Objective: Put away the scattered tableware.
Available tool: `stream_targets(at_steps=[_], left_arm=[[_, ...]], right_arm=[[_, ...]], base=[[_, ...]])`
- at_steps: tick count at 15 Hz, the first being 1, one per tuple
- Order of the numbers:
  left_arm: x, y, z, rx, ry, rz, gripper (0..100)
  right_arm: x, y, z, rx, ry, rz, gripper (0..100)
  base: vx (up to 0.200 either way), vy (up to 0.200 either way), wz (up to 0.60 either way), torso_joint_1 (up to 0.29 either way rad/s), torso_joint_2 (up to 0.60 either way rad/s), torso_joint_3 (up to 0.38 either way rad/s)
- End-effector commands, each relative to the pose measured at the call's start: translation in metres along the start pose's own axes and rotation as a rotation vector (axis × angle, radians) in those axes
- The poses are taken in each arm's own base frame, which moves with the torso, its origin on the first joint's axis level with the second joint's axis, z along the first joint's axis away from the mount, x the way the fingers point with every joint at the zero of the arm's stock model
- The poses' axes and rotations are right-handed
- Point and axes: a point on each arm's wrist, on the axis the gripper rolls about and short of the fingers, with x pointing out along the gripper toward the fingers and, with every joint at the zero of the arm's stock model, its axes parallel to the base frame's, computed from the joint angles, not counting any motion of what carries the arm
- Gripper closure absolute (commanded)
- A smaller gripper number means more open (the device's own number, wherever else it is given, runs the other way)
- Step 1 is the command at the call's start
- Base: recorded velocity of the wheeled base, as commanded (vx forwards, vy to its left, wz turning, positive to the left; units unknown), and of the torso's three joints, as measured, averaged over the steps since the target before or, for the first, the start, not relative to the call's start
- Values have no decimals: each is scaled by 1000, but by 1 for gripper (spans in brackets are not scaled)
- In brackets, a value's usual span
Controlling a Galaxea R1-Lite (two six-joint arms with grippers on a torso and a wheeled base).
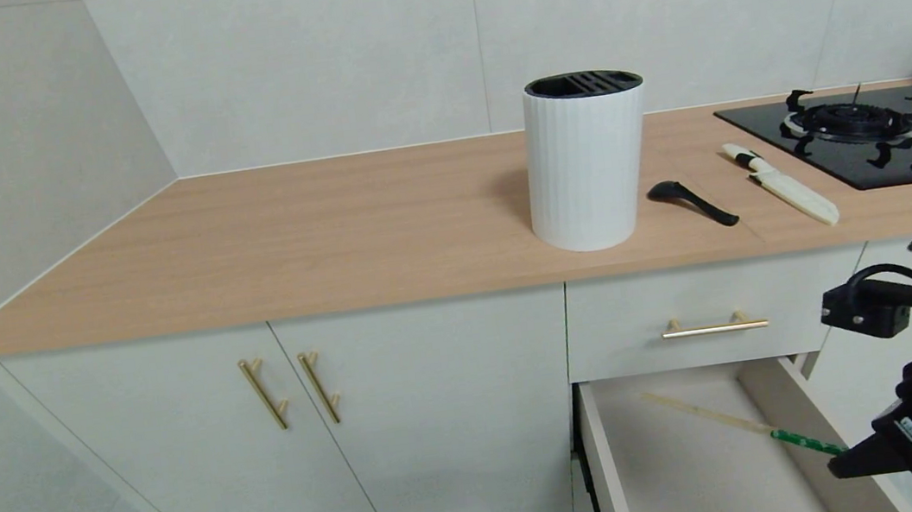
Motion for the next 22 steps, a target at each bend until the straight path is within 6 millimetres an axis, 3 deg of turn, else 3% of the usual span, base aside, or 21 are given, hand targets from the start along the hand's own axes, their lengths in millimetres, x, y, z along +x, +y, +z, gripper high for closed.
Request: stream_targets(at_steps=[1,5,8,12,22], left_arm=[[0,0,0,0,0,1,0],[0,0,0,0,0,1,0],[0,0,0,0,0,1,0],[0,0,0,0,0,1,0],[0,0,0,0,0,1,0]], right_arm=[[40,-7,11,45,130,-14,100],[74,7,29,218,143,-140,100],[86,7,34,234,155,-156,100],[92,8,37,225,106,-145,100],[97,6,40,260,67,-195,100]], base=[[0,0,0,0,0,0],[0,0,0,0,0,0],[0,0,0,0,0,0],[0,0,0,-57,140,89],[0,0,0,-156,451,295]])
